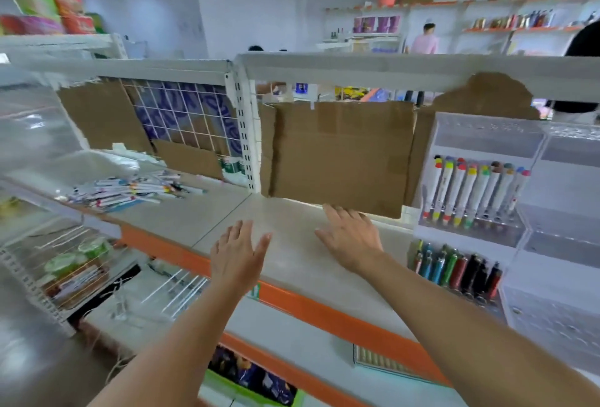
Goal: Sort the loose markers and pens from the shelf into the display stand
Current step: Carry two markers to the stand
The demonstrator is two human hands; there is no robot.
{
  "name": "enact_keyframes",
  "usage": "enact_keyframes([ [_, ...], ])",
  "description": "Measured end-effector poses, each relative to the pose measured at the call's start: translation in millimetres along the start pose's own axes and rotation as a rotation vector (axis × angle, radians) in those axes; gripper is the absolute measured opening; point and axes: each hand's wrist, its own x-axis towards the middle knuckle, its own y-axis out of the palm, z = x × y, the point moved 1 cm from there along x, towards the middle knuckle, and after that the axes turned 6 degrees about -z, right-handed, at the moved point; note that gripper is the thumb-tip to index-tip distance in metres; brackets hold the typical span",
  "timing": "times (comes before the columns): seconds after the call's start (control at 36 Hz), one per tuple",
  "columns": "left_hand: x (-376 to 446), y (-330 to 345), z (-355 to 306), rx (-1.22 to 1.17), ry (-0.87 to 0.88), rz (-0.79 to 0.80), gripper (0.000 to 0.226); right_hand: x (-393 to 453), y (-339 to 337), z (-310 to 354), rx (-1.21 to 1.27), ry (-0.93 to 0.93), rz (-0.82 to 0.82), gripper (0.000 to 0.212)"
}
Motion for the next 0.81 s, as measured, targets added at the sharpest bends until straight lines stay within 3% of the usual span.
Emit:
enact_keyframes([
  [0.19, 2.1, -33.5, 79.7, 0.06, -0.139, -0.012, 0.063, 31.7, 19.8, 70.5, 0.028, -0.066, 0.107, 0.058],
  [0.56, 20.2, -82.2, 238.6, 0.164, -0.204, 0.025, 0.073, 92.7, 59.8, 245.2, 0.083, -0.196, 0.165, 0.057],
  [0.81, 39.6, -91.0, 303.1, 0.142, -0.224, 0.044, 0.067, 131.3, 93.2, 313.2, 0.076, -0.247, 0.194, 0.059],
])
